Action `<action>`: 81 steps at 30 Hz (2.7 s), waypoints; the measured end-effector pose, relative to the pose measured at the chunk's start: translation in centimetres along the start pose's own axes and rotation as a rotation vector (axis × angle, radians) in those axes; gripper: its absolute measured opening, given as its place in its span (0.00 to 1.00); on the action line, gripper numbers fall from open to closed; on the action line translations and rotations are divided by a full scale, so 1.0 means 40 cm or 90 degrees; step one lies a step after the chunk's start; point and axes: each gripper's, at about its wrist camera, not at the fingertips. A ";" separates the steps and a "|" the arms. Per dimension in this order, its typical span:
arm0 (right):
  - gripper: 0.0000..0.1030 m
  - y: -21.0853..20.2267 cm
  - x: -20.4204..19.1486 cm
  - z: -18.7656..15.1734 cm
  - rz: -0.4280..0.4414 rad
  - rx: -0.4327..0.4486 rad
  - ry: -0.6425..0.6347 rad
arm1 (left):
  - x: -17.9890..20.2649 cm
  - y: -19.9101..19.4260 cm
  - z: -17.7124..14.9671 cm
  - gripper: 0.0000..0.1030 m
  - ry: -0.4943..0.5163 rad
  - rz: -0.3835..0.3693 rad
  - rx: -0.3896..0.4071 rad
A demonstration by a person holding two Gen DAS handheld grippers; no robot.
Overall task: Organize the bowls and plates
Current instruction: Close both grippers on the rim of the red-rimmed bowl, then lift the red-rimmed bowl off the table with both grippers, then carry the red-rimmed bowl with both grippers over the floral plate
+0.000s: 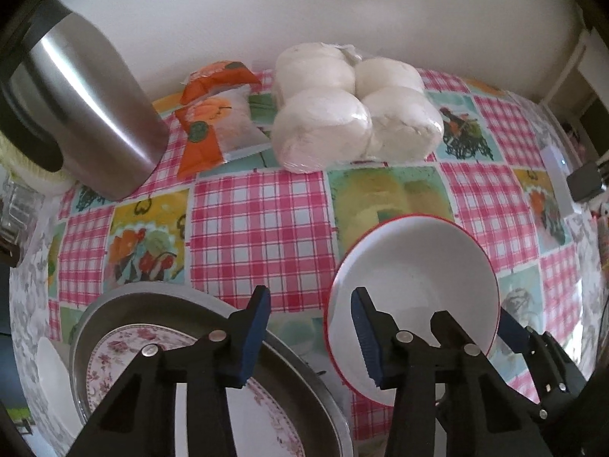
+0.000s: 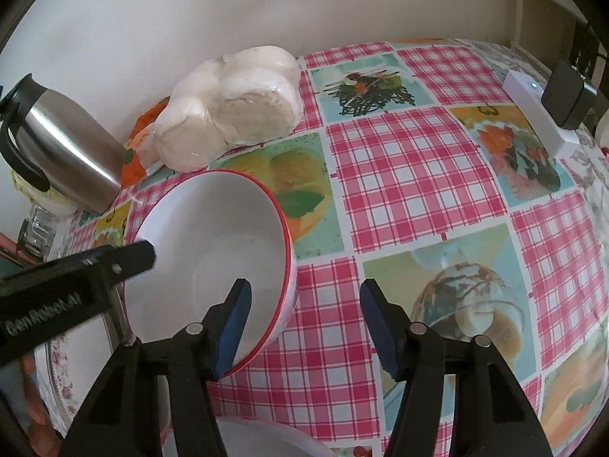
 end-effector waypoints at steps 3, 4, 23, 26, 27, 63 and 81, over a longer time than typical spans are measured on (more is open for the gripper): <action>0.53 0.000 0.000 -0.001 0.012 0.000 0.003 | 0.006 0.010 0.001 0.43 0.002 0.002 -0.006; 0.52 0.002 0.000 -0.001 0.018 -0.001 0.003 | 0.007 0.015 0.001 0.40 0.002 0.001 -0.010; 0.35 0.026 -0.017 -0.004 0.061 -0.028 0.004 | 0.058 0.064 0.005 0.23 0.016 -0.004 -0.032; 0.32 0.029 -0.015 -0.004 0.060 -0.031 0.005 | 0.081 0.069 0.001 0.21 0.025 -0.002 -0.035; 0.31 0.027 -0.012 -0.003 0.060 -0.031 0.007 | 0.085 0.070 0.002 0.21 0.025 -0.004 -0.036; 0.23 -0.024 0.096 -0.006 0.087 -0.020 0.075 | 0.194 0.028 -0.014 0.20 0.056 -0.063 -0.028; 0.23 -0.075 0.034 -0.005 0.118 0.010 0.043 | 0.097 -0.090 -0.002 0.19 0.017 -0.082 0.039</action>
Point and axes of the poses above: each gripper's, at about its wrist camera, not at the fingertips, and y roughly the way its jaws point, x to its right, z to its top, and after that the axes turned 12 degrees about z, right-handed
